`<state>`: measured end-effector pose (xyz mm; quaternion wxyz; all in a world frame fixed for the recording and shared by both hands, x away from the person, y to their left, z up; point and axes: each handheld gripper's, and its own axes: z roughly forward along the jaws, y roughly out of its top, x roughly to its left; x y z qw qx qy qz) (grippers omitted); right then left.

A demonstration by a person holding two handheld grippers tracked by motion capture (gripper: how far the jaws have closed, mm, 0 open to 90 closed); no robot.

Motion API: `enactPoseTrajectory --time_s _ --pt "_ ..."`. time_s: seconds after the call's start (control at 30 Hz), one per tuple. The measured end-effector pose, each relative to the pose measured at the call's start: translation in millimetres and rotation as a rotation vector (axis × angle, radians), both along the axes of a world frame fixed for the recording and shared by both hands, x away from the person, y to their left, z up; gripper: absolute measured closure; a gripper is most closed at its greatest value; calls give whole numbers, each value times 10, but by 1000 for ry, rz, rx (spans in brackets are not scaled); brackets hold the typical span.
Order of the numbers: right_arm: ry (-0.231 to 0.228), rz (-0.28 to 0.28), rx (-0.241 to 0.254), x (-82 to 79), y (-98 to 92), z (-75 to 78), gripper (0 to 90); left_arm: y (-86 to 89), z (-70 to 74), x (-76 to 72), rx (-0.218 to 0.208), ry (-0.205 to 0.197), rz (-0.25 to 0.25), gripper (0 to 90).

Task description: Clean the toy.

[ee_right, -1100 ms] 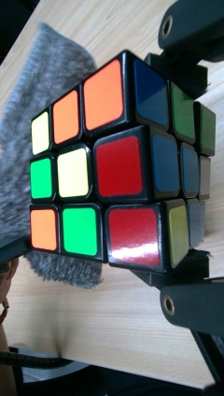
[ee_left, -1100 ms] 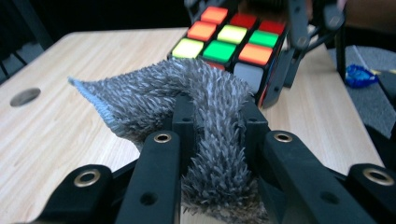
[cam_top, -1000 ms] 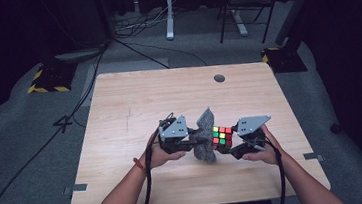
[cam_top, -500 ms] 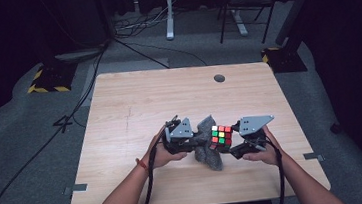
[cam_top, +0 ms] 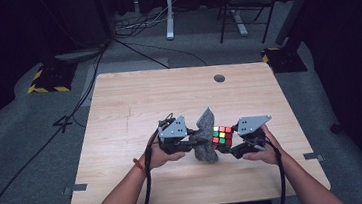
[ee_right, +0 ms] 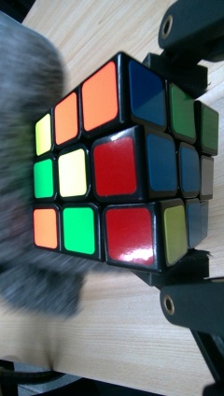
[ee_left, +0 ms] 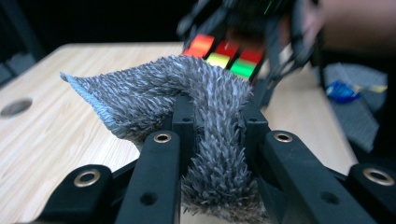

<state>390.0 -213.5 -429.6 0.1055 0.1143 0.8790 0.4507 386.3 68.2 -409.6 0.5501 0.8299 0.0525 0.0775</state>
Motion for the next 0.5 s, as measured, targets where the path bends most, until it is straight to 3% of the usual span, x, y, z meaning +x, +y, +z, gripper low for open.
enactPoseTrajectory --time_s 0.1,0.27,0.37,0.43,0.5 --pt "-2 -1 4 -11 23 5 337 26 8 1 -15 6 -4 747" --pt "0 5 9 -14 38 -19 337 11 -61 55 7 26 18 747" --pt "-1 6 32 -17 17 -1 338 -2 -122 100 34 42 37 747" --pt "11 16 76 -20 -3 24 338 -26 -195 142 69 57 51 746" --pt "-1 26 80 -39 6 59 337 -61 -268 164 84 80 42 746"
